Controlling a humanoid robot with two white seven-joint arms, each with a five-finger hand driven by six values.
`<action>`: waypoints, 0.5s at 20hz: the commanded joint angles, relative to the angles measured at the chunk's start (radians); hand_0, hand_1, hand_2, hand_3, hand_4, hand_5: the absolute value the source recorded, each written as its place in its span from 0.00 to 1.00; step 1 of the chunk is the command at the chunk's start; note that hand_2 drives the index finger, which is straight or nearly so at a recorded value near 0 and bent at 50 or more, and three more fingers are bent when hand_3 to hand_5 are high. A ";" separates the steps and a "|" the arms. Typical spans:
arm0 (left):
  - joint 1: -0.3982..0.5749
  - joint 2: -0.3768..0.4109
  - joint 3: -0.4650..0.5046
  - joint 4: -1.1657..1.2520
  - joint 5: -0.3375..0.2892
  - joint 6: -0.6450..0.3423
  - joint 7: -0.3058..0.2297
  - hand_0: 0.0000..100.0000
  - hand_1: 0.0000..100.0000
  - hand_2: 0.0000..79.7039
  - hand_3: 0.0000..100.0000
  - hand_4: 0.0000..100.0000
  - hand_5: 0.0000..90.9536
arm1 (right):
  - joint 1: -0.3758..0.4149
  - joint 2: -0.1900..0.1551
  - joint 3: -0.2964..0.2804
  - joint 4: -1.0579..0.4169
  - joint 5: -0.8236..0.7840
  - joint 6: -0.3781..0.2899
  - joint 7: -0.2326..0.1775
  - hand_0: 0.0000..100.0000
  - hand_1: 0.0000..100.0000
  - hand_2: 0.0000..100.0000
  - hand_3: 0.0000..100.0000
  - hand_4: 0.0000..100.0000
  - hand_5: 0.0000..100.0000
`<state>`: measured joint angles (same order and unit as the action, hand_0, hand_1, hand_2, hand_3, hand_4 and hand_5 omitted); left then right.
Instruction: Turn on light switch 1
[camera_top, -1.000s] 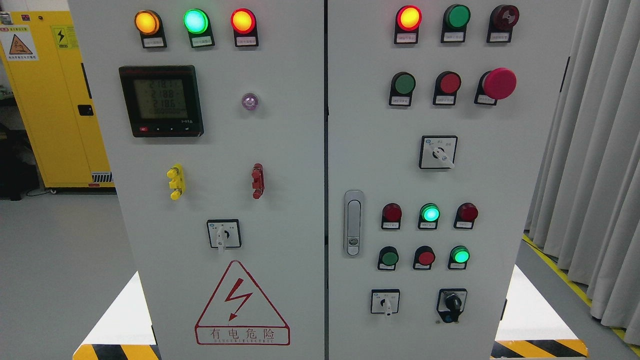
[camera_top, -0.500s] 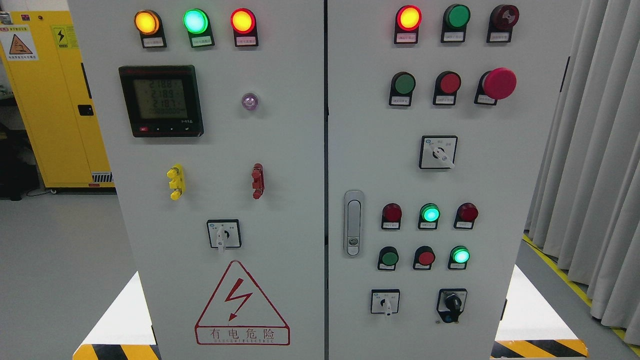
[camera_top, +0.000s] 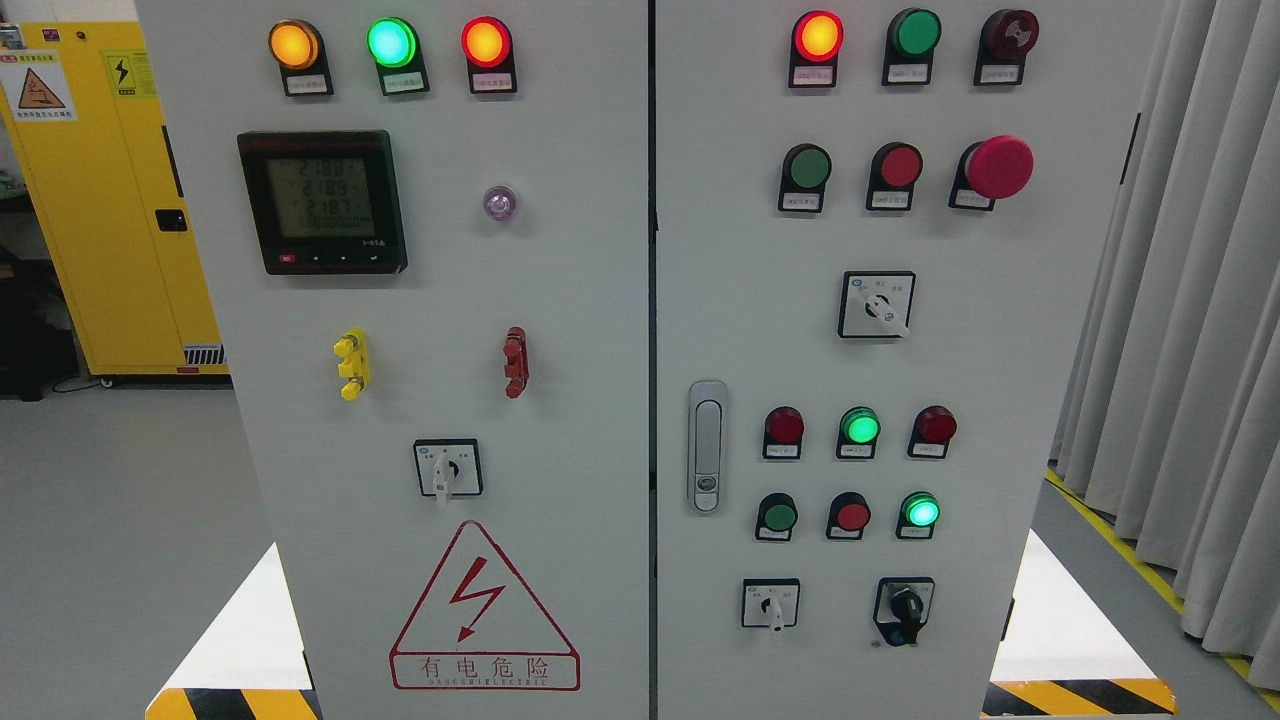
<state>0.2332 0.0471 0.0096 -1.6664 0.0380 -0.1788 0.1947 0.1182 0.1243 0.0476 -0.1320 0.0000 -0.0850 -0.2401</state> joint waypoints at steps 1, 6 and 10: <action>-0.064 -0.007 0.013 -0.265 -0.003 0.019 0.008 0.20 0.64 0.64 0.70 0.77 0.76 | 0.000 0.000 0.000 0.000 -0.029 0.001 0.001 0.00 0.50 0.04 0.00 0.00 0.00; -0.166 -0.027 -0.011 -0.299 -0.012 0.131 0.011 0.18 0.64 0.66 0.71 0.78 0.77 | 0.000 0.000 0.000 0.000 -0.029 0.001 -0.001 0.00 0.50 0.04 0.00 0.00 0.00; -0.218 -0.044 -0.043 -0.299 -0.078 0.166 0.041 0.16 0.65 0.70 0.73 0.79 0.78 | 0.000 0.000 0.000 0.000 -0.029 0.001 0.001 0.00 0.50 0.04 0.00 0.00 0.00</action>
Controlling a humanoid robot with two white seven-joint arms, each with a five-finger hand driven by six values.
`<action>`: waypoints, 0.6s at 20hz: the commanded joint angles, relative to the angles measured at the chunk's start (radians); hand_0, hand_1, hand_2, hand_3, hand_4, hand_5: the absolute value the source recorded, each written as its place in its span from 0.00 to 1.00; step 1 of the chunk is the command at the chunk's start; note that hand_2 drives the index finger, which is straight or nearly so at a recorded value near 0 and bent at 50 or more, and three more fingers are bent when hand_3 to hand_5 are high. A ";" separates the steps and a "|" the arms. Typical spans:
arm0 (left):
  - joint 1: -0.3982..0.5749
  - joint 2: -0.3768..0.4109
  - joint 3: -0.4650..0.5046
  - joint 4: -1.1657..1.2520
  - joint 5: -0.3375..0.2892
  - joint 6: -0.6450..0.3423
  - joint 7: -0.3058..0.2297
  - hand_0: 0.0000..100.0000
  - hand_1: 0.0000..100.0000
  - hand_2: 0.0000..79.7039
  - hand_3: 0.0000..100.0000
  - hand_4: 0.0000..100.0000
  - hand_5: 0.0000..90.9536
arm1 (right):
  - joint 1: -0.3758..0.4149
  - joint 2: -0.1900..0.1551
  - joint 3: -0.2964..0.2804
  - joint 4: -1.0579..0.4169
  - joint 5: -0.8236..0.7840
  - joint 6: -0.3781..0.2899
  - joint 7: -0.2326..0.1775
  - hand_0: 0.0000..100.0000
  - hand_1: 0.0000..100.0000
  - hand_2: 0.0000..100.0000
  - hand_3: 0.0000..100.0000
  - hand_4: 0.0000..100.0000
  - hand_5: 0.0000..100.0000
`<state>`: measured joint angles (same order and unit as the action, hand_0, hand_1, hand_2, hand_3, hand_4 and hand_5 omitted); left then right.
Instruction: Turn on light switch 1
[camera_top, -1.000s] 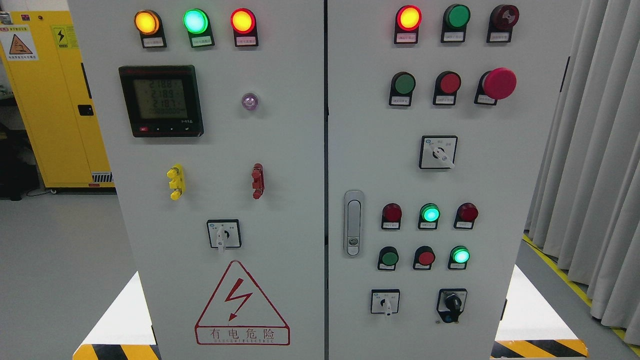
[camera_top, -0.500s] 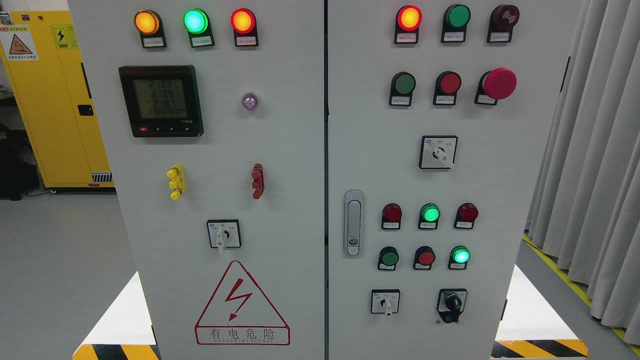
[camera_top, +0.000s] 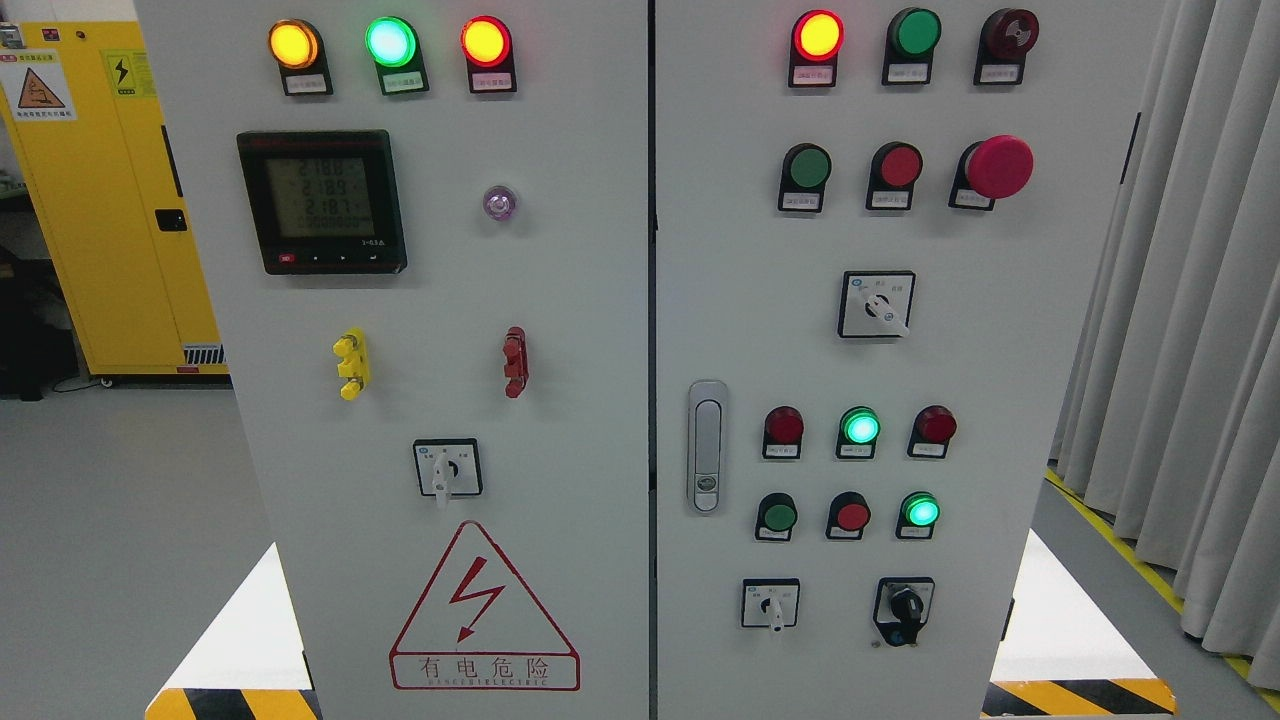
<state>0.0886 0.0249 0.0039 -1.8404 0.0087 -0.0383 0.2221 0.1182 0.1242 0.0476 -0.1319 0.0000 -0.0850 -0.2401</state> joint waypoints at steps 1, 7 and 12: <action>-0.084 -0.028 -0.047 -0.125 -0.058 0.029 0.025 0.16 0.65 0.71 0.75 0.79 0.79 | 0.000 0.000 0.000 0.000 -0.029 0.001 -0.001 0.00 0.50 0.04 0.00 0.00 0.00; -0.185 -0.086 -0.084 -0.125 -0.081 0.172 0.077 0.14 0.66 0.73 0.78 0.81 0.80 | 0.000 0.000 0.000 0.000 -0.029 0.001 -0.001 0.00 0.50 0.04 0.00 0.00 0.00; -0.239 -0.120 -0.113 -0.123 -0.151 0.250 0.103 0.12 0.69 0.75 0.86 0.83 0.83 | 0.000 0.000 0.000 0.000 -0.029 0.001 0.001 0.00 0.50 0.04 0.00 0.00 0.00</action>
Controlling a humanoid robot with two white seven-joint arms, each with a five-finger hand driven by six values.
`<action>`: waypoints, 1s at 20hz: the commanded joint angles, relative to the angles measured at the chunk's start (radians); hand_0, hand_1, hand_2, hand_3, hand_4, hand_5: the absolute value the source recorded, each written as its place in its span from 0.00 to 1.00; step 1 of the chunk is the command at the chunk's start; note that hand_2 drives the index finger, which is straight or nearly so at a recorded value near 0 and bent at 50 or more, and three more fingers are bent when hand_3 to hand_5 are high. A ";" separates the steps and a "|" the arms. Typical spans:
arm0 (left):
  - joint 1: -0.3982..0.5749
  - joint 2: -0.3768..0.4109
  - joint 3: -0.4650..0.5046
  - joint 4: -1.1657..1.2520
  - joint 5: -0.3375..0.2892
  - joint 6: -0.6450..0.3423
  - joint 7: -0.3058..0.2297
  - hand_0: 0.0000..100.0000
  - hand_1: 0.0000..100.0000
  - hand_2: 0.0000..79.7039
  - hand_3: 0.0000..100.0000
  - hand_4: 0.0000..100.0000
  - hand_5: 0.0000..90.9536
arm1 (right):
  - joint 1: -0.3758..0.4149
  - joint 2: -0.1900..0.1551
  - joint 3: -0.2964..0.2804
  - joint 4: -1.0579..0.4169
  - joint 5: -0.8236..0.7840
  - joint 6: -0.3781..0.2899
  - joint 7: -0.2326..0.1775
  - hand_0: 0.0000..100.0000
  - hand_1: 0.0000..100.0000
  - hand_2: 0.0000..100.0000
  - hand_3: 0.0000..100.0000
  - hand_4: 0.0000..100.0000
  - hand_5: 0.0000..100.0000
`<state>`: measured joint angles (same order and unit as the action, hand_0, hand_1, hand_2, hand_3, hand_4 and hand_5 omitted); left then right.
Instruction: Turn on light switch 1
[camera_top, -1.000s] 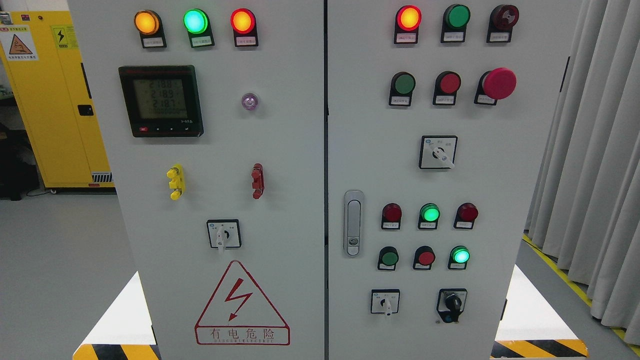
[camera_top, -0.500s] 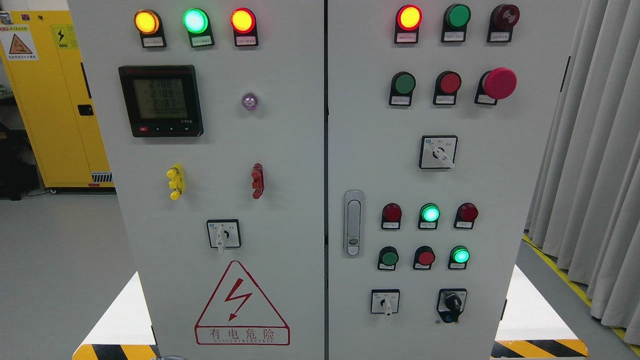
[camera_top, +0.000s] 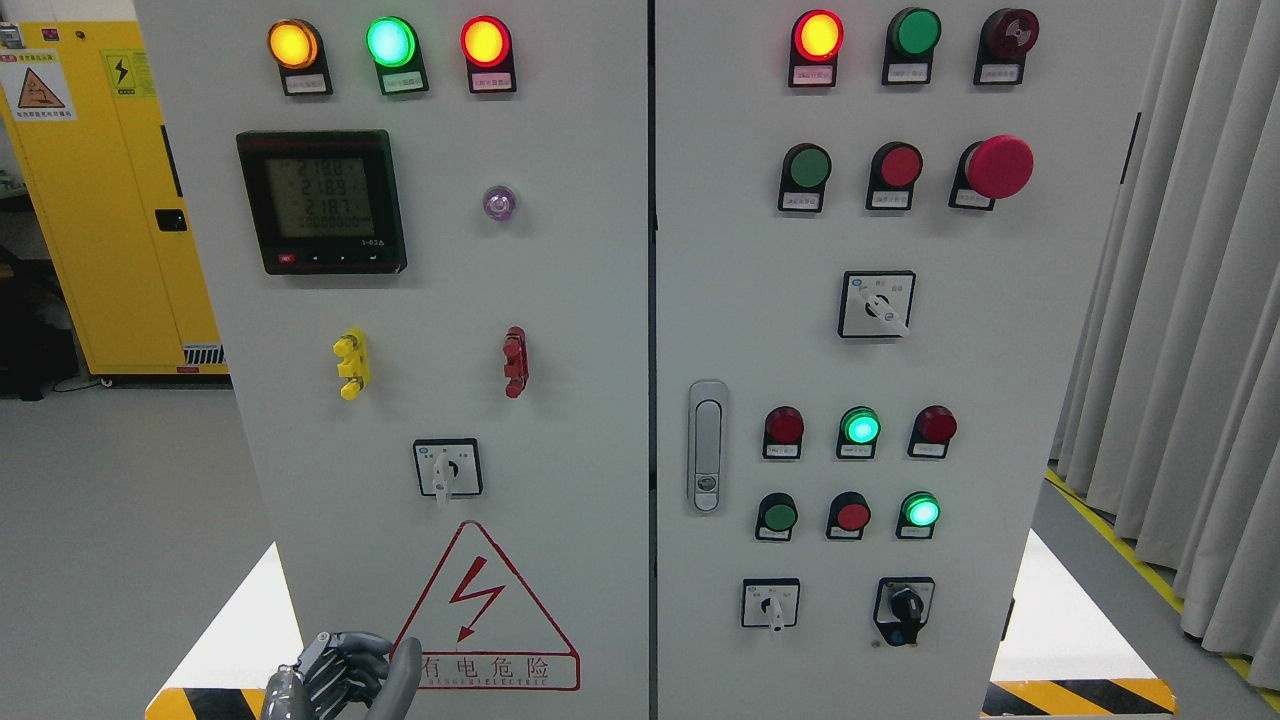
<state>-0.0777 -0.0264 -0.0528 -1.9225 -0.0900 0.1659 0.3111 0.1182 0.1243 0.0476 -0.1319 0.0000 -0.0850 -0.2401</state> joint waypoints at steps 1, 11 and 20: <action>-0.085 -0.076 -0.059 -0.040 -0.056 0.066 0.020 0.12 0.69 0.76 0.88 0.84 0.83 | 0.000 0.000 0.000 0.000 -0.029 0.001 -0.001 0.00 0.50 0.04 0.00 0.00 0.00; -0.145 -0.087 -0.059 -0.039 -0.082 0.190 0.059 0.10 0.71 0.76 0.91 0.88 0.89 | 0.000 0.000 0.000 0.000 -0.029 0.001 0.001 0.00 0.50 0.04 0.00 0.00 0.00; -0.203 -0.105 -0.058 -0.039 -0.126 0.286 0.060 0.13 0.72 0.76 0.92 0.88 0.90 | 0.000 0.000 0.000 0.000 -0.029 0.001 -0.001 0.00 0.50 0.04 0.00 0.00 0.00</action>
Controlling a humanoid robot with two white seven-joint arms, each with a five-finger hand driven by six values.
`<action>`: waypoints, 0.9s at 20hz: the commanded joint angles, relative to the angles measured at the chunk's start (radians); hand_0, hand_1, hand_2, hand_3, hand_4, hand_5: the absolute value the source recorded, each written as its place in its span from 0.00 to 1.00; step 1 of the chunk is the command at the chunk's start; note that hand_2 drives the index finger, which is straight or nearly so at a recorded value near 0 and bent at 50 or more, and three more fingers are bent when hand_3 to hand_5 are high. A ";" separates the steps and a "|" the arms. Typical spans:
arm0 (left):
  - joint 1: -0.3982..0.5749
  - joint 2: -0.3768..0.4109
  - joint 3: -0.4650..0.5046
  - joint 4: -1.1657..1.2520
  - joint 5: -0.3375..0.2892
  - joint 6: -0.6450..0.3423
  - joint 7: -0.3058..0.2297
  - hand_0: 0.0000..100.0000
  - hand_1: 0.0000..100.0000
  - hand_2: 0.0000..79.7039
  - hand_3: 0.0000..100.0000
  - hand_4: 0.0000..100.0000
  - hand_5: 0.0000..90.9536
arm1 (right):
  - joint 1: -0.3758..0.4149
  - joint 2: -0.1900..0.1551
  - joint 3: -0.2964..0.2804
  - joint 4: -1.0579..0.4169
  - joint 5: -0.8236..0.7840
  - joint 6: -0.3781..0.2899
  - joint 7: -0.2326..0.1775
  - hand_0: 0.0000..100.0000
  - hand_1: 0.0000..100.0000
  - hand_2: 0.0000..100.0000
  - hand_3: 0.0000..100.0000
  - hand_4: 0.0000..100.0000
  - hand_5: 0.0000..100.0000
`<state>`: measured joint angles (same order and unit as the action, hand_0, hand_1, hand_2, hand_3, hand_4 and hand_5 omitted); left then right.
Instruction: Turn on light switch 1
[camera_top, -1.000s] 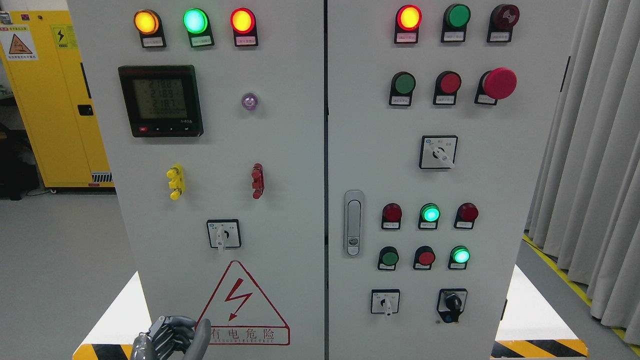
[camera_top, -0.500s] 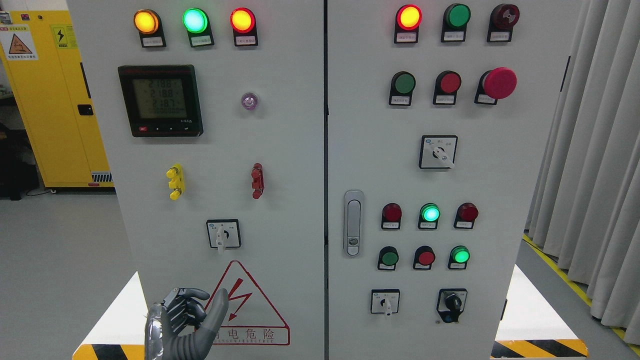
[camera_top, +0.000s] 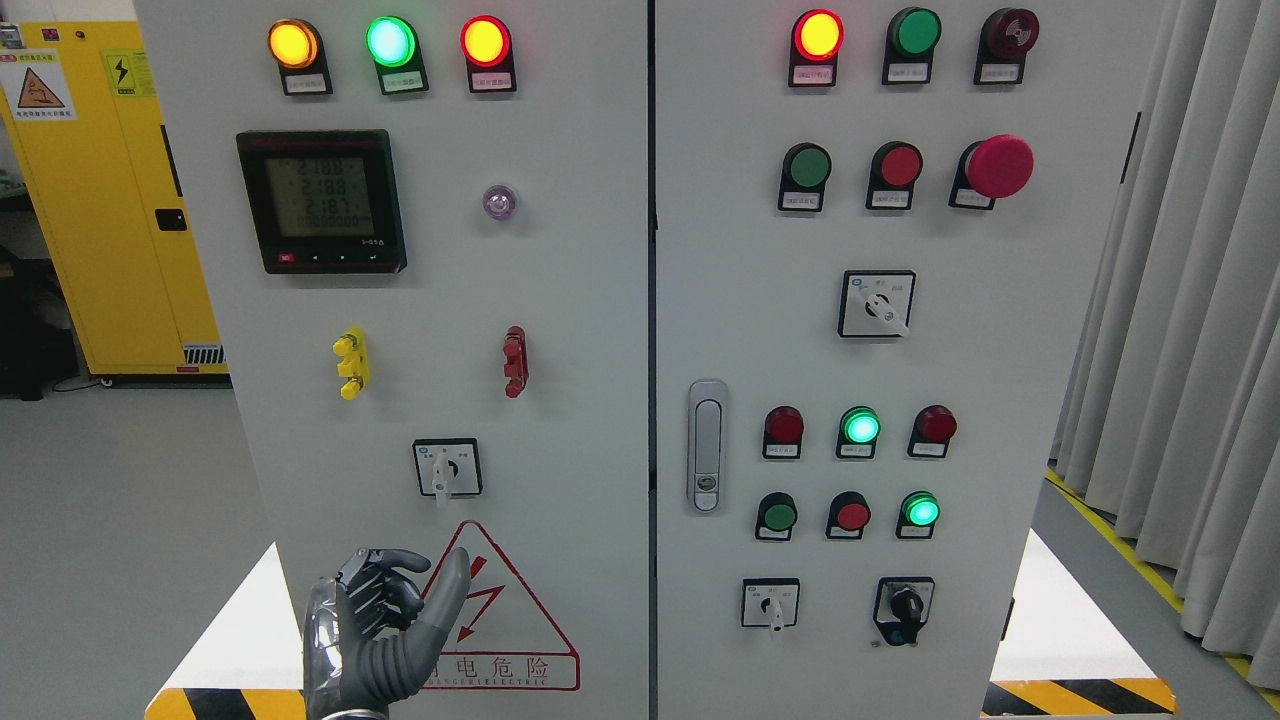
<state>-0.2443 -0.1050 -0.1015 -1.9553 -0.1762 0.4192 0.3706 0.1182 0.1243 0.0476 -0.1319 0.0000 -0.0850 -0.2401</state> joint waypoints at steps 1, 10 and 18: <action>-0.041 -0.028 -0.009 -0.007 -0.052 0.042 -0.001 0.14 0.72 0.76 0.92 0.88 0.90 | 0.001 0.000 0.000 0.000 -0.029 0.001 -0.001 0.00 0.50 0.04 0.00 0.00 0.00; -0.059 -0.032 0.000 -0.005 -0.057 0.056 0.013 0.17 0.72 0.76 0.92 0.89 0.91 | 0.000 0.000 0.000 0.000 -0.029 0.001 -0.001 0.00 0.50 0.04 0.00 0.00 0.00; -0.104 -0.038 0.003 0.001 -0.055 0.111 0.014 0.18 0.72 0.75 0.92 0.89 0.91 | 0.000 0.000 0.000 0.000 -0.029 0.001 -0.001 0.00 0.50 0.04 0.00 0.00 0.00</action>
<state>-0.3209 -0.1313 -0.1015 -1.9579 -0.2297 0.5094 0.3827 0.1182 0.1243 0.0476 -0.1319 0.0000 -0.0850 -0.2401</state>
